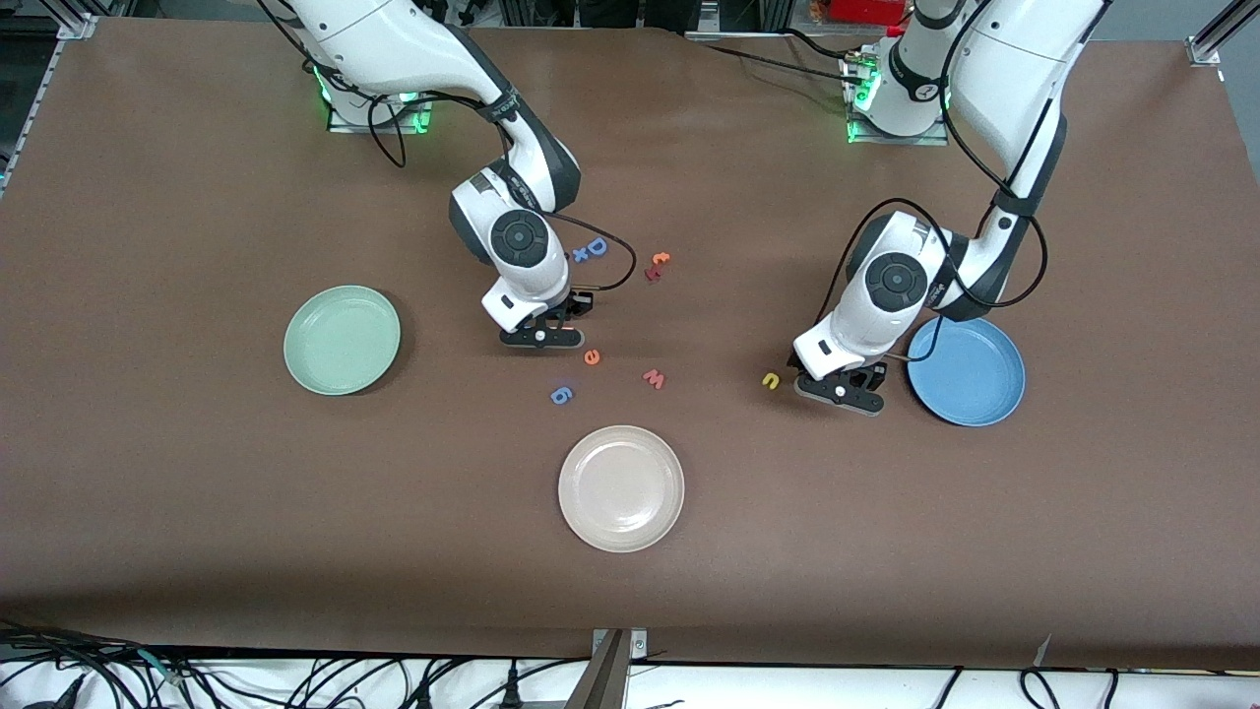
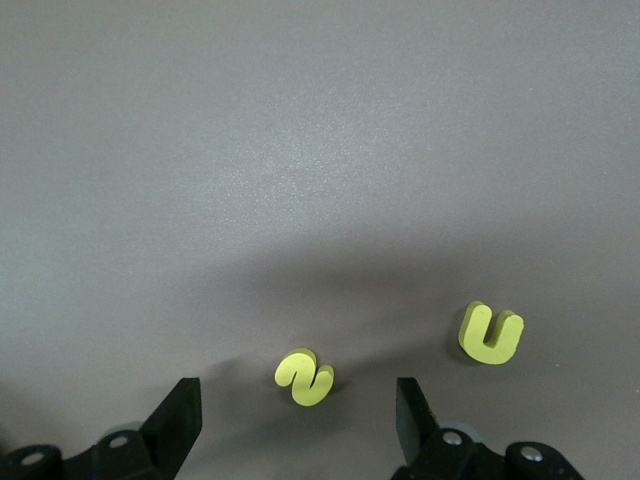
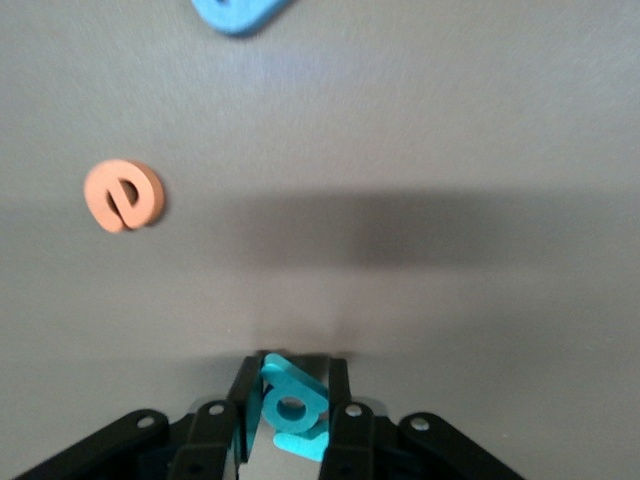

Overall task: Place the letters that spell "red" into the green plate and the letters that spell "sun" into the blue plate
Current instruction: 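Grasp the teal d with the right gripper while the left gripper lowers, then drop the teal d on the green plate while the left gripper grips z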

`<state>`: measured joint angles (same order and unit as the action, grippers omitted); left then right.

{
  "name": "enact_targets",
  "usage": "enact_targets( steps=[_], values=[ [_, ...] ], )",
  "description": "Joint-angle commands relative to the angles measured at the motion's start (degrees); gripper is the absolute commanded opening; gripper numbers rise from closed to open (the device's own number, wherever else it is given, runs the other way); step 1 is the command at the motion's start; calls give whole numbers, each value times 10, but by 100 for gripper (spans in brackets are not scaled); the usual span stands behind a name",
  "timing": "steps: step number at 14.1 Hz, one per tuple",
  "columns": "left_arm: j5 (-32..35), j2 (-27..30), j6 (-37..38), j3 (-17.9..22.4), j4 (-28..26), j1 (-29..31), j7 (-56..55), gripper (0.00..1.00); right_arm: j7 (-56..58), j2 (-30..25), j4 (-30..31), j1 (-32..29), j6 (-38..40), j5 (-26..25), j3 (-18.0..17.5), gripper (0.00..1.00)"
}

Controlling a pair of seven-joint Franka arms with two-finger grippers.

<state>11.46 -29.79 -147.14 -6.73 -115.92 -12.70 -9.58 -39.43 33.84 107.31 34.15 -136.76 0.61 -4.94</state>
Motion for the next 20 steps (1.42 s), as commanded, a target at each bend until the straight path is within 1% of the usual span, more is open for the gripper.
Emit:
enact_targets(
  steps=[1,2,4,7,9,11,12,13,15,16,18,19,20],
  values=[
    [91,-10,-1,8,12,-13,3,88,18,-46,-6,-1,59,6,26,20],
    [123,-9,-1,8,12,-13,2,88,28,-58,-13,-1,86,5,36,20],
    [141,-6,-4,8,11,-13,4,92,62,-80,-14,-1,122,5,64,20],
    [134,-6,-12,8,8,-15,86,93,148,-107,-9,0,190,6,126,20],
    [132,-6,-31,7,-3,-15,124,95,198,-113,-7,-1,223,7,165,19],
    [122,-4,-59,6,-25,-14,158,95,232,-113,-3,-1,243,7,206,18],
    [92,-3,-60,6,-27,-14,193,95,253,-113,3,-1,247,7,225,17],
    [38,0,-60,6,-32,-12,244,96,268,-109,7,-1,246,7,243,17],
    [-114,1,-57,7,-35,-13,363,96,278,-99,11,-8,246,7,258,17],
    [-161,1,-54,7,-35,-14,415,95,292,-88,11,-22,243,7,259,17],
    [-171,5,-44,8,-34,-14,448,92,326,-62,11,-51,233,8,257,17],
    [-171,8,-41,8,-32,-13,448,92,327,-48,11,-53,222,8,257,17],
    [-171,12,-38,8,-31,-13,447,90,332,-34,12,-55,211,9,257,17]
  ],
)
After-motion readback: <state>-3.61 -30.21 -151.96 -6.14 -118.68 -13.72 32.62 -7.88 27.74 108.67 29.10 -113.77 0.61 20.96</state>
